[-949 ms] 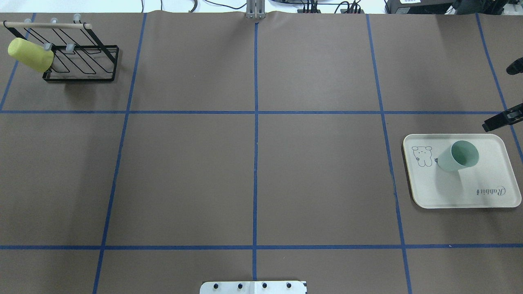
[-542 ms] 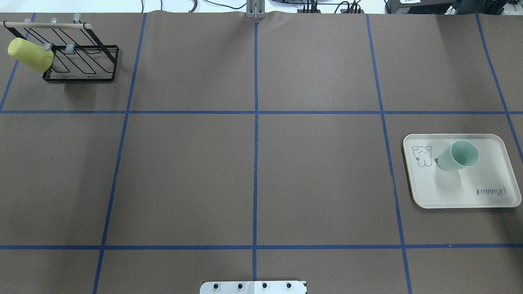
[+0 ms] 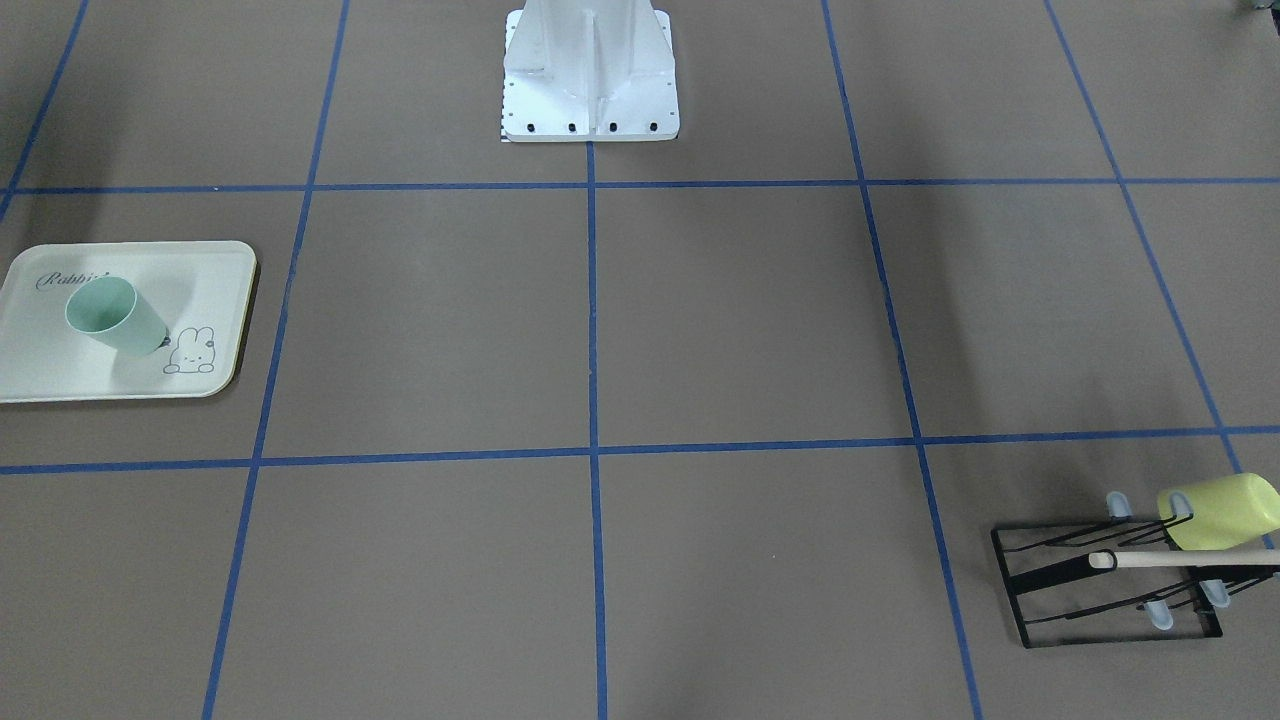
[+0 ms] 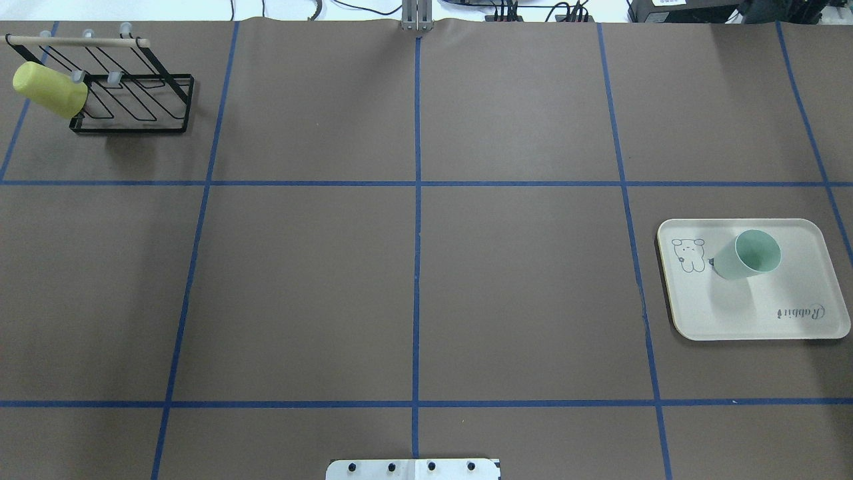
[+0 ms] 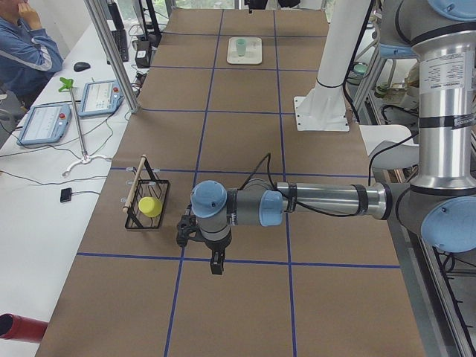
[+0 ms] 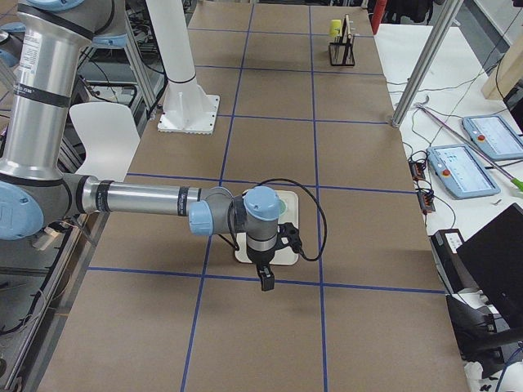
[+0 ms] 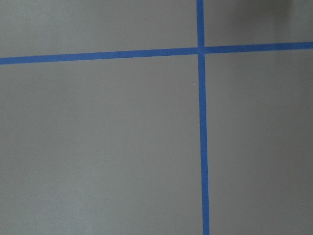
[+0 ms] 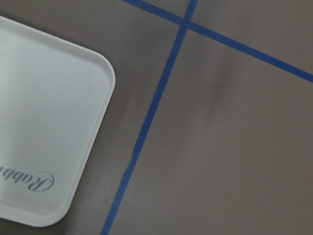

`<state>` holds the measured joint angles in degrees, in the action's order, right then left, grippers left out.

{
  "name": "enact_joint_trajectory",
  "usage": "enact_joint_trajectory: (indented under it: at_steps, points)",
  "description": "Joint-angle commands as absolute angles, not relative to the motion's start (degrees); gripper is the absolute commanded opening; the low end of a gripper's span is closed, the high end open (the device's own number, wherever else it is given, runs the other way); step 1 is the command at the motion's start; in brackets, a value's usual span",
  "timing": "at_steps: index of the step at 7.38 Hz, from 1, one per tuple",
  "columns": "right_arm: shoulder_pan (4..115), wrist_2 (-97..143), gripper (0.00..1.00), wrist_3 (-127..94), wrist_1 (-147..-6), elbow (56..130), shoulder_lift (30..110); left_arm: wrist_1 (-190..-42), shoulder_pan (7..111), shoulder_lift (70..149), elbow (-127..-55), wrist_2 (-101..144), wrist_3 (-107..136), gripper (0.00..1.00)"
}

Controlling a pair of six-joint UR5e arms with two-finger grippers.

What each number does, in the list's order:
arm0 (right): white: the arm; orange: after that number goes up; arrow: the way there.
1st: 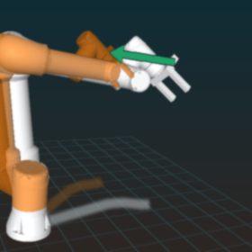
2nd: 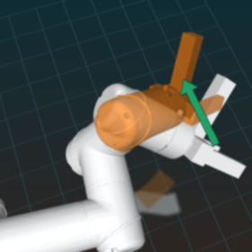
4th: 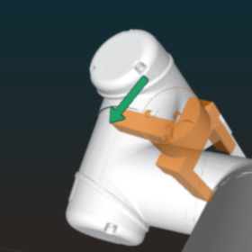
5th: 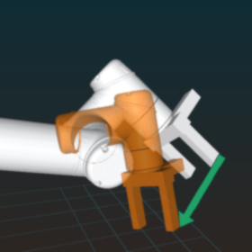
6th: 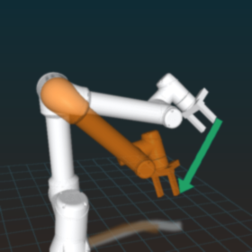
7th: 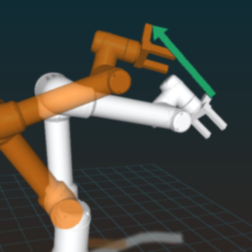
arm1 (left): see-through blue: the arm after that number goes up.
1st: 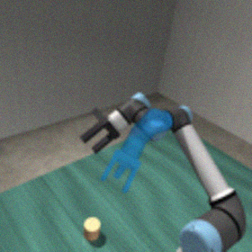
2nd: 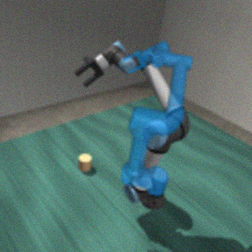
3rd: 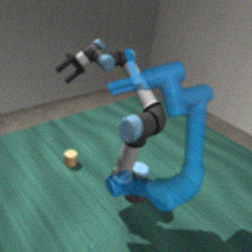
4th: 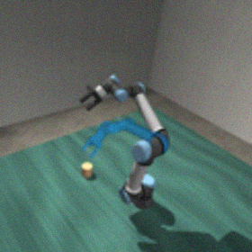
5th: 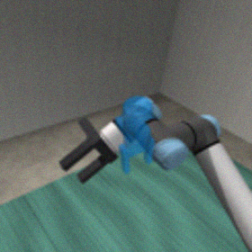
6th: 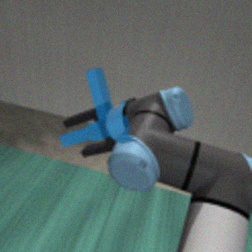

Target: Left arm grabs green cup and hands to right arm on tray

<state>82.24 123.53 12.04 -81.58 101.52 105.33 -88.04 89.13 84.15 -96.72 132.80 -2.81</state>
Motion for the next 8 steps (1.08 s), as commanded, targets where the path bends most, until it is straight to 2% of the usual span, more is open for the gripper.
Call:
enact_joint_trajectory:
  at_steps: [1,5,8]
  points:
    - [82.8,123.8,1.00,12.3,-81.7,100.5,105.5,-88.2,89.1,84.5,-96.8,132.8,-2.8,1.00]
    - [85.4,128.8,1.00,11.6,-84.0,101.1,104.9,-88.2,89.1,84.6,-96.8,132.7,-2.8,1.00]
    - [86.5,128.8,1.00,11.6,-90.3,104.4,104.6,-88.5,89.1,84.5,-96.9,132.6,-3.3,1.00]
